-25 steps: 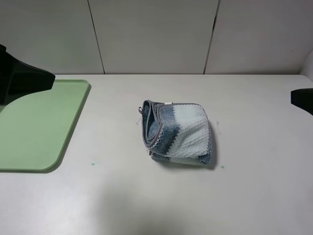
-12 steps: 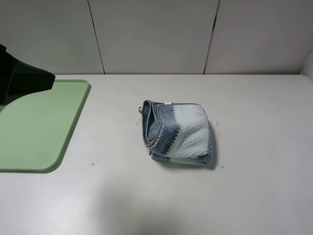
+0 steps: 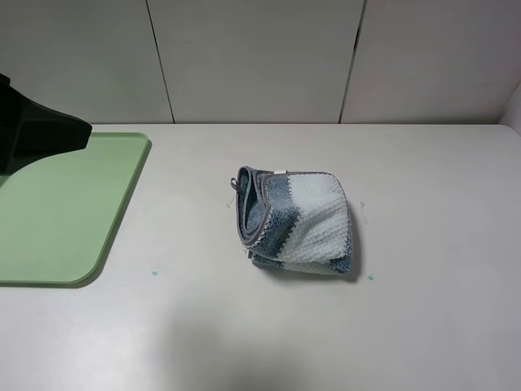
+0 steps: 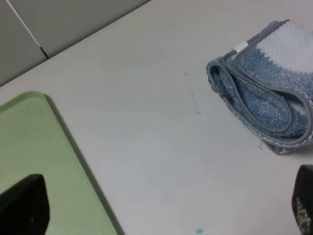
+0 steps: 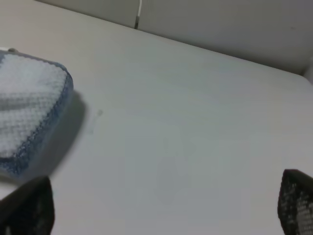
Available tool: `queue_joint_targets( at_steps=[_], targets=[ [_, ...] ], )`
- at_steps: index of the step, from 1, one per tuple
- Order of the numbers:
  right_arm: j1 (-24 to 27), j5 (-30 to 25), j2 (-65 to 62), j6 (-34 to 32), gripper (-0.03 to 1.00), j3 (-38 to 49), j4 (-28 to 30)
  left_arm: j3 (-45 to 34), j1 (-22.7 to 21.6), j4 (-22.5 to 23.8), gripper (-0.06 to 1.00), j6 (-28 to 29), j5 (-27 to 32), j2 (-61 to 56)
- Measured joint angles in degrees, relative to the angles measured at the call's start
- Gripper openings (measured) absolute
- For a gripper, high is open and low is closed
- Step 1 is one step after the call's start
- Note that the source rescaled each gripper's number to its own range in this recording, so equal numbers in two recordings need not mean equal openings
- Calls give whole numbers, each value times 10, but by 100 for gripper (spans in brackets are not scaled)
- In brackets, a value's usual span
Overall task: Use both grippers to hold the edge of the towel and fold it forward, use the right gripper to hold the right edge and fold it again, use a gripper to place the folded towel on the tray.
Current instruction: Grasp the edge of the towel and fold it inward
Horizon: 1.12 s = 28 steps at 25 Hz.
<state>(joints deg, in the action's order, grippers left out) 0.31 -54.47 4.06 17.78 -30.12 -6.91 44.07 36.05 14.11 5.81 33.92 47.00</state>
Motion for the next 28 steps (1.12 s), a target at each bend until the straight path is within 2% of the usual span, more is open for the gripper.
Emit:
queue_joint_targets(
  at_steps=[7, 17, 28],
  targets=[
    [0, -40, -44, -26, 100, 13, 3, 0, 0, 0, 100, 0, 0, 0],
    [0, -43, -44, -74, 100, 13, 29, 0, 0, 0, 100, 0, 0, 0],
    [0, -43, -44, -77, 100, 13, 30, 0, 0, 0, 100, 0, 0, 0]
  ],
)
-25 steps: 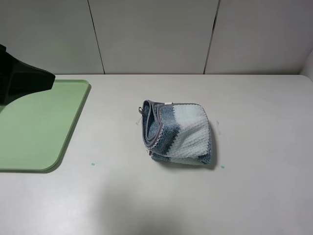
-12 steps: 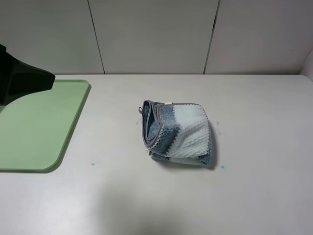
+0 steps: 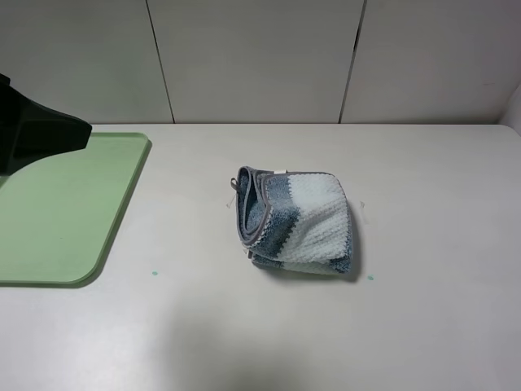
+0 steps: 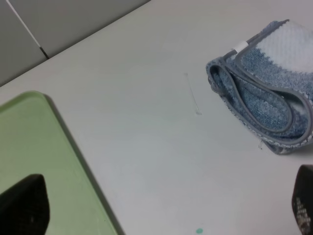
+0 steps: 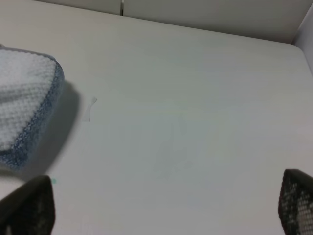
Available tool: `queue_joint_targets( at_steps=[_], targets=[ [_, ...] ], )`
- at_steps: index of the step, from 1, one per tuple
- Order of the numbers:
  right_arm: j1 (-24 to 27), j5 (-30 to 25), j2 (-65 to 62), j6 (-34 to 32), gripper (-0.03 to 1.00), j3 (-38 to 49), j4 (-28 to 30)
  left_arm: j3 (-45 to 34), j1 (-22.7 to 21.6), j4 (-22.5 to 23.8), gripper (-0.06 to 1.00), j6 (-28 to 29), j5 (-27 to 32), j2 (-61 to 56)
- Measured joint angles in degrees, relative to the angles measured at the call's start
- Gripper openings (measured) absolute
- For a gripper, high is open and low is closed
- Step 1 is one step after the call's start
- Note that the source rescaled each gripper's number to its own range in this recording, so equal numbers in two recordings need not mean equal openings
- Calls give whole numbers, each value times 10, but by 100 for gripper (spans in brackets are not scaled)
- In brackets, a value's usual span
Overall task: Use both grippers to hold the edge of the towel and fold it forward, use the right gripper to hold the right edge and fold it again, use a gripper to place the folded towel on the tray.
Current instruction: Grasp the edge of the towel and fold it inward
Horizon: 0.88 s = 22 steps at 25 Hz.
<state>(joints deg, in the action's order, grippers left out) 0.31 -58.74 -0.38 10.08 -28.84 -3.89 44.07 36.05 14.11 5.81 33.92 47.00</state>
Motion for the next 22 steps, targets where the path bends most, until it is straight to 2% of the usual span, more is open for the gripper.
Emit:
queue_joint_targets(
  at_steps=[15, 19, 22],
  targets=[
    [0, 0, 0, 0, 100, 0, 0, 0, 0, 0, 100, 0, -20, 6],
    [0, 0, 0, 0, 100, 0, 0, 0, 0, -7, 100, 4, -51, 41],
    [0, 0, 0, 0, 100, 0, 0, 0, 0, -36, 100, 6, -89, 81]
  ],
)
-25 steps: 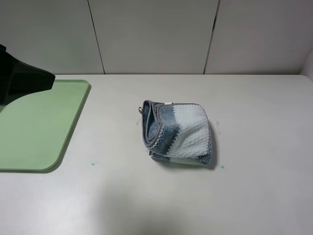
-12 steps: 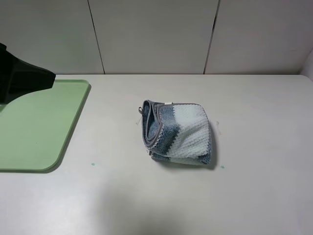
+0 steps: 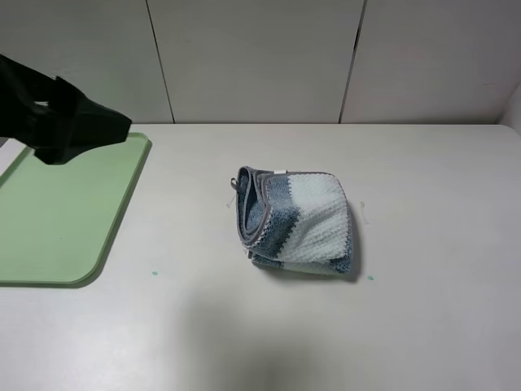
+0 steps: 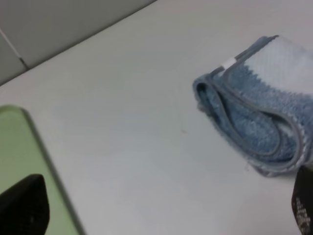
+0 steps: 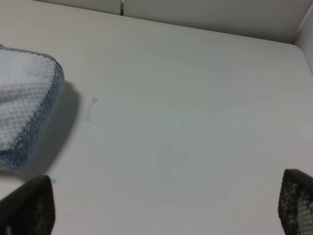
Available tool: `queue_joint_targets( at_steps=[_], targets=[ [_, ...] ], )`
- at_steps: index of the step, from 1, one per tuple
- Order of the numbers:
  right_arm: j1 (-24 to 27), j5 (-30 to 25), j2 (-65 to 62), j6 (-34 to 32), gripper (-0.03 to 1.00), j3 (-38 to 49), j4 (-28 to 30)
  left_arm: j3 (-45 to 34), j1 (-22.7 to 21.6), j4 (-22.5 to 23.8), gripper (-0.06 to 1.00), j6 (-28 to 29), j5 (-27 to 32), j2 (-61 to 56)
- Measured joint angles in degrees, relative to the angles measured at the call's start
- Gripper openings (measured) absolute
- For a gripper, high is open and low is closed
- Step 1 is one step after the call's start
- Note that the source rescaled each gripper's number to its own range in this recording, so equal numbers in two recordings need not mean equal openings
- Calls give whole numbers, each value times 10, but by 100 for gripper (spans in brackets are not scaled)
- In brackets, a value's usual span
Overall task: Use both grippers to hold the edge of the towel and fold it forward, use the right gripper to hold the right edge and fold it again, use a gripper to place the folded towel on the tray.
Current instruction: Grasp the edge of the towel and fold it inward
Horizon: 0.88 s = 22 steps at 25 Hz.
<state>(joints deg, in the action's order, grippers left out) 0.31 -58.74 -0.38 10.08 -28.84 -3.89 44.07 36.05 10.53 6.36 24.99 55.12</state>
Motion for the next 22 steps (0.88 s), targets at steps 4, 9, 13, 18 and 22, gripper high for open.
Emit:
queue_joint_targets(
  at_steps=[4, 9, 13, 18, 22],
  targets=[
    [0, 0, 0, 0, 100, 0, 0, 0, 0, -35, 100, 8, -57, 53],
    [0, 0, 0, 0, 100, 0, 0, 1, 0, -85, 100, 14, -127, 122],
    [0, 0, 0, 0, 100, 0, 0, 20, 0, -129, 100, 14, -140, 181],
    [0, 0, 0, 0, 100, 0, 0, 41, 0, -199, 100, 14, -165, 261],
    [0, 0, 0, 0, 100, 0, 0, 52, 7, -251, 100, 15, -180, 323]
  ],
)
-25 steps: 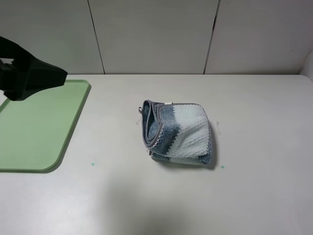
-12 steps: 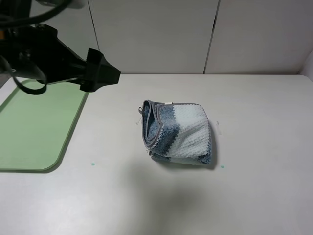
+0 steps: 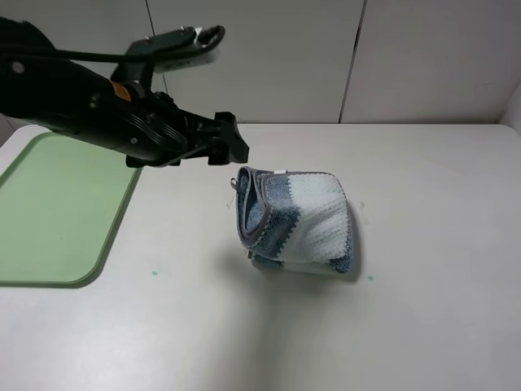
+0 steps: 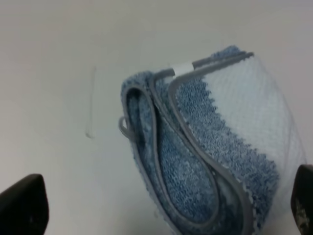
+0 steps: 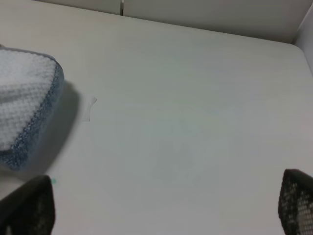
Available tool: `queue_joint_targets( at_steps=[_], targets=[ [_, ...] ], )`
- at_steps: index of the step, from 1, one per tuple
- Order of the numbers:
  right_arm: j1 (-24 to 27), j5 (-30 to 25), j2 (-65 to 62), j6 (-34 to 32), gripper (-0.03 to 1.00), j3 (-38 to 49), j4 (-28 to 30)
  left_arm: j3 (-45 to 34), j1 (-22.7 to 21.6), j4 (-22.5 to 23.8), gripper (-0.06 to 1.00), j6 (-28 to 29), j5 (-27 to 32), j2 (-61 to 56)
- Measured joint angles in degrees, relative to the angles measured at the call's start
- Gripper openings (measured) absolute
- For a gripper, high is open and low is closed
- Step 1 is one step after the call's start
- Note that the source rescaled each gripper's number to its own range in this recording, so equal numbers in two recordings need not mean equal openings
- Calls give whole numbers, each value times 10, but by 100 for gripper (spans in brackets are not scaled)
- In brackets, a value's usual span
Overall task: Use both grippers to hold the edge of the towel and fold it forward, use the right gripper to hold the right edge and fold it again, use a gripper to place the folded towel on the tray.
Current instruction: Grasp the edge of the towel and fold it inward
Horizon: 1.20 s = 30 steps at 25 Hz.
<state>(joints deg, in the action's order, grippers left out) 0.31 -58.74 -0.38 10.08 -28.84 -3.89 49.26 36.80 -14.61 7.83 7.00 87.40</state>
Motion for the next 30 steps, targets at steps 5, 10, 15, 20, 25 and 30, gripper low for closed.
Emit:
queue_joint_targets(
  at_steps=[5, 10, 15, 20, 25, 30],
  targets=[
    [0, 0, 0, 0, 100, 0, -1, 19, 19, -48, 100, 0, -15, 51],
    [0, 0, 0, 0, 100, 0, -1, 50, 38, -84, 100, 0, -19, 97],
    [0, 0, 0, -1, 100, 0, -1, 63, 45, -109, 100, 0, -22, 140],
    [0, 0, 0, -1, 100, 0, -1, 63, 45, -113, 100, 0, -17, 156],
    [0, 0, 0, -1, 100, 0, -1, 63, 46, -113, 100, 1, -15, 182],
    [0, 0, 0, -1, 100, 0, -1, 71, 46, -113, 100, 1, -18, 213]
  ],
)
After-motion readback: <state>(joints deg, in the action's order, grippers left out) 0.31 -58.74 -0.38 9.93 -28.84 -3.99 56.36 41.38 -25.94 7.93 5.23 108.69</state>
